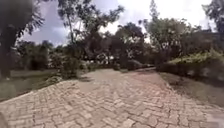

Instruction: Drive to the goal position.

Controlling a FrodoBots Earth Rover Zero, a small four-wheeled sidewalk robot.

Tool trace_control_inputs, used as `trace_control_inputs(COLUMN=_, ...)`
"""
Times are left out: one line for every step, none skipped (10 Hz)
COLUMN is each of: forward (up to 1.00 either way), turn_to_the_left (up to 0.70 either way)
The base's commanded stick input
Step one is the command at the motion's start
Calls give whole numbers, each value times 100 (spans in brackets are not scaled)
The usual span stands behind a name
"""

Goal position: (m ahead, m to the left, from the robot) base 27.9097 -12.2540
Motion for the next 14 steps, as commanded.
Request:
trace_control_inputs(forward=70, turn_to_the_left=-12)
trace_control_inputs(forward=70, turn_to_the_left=-6)
trace_control_inputs(forward=70, turn_to_the_left=-23)
trace_control_inputs(forward=70, turn_to_the_left=-35)
trace_control_inputs(forward=70, turn_to_the_left=-35)
trace_control_inputs(forward=70, turn_to_the_left=-35)
trace_control_inputs(forward=70, turn_to_the_left=-35)
trace_control_inputs(forward=70, turn_to_the_left=0)
trace_control_inputs(forward=70, turn_to_the_left=0)
trace_control_inputs(forward=70, turn_to_the_left=0)
trace_control_inputs(forward=70, turn_to_the_left=0)
trace_control_inputs(forward=70, turn_to_the_left=0)
trace_control_inputs(forward=70, turn_to_the_left=0)
trace_control_inputs(forward=70, turn_to_the_left=-6)
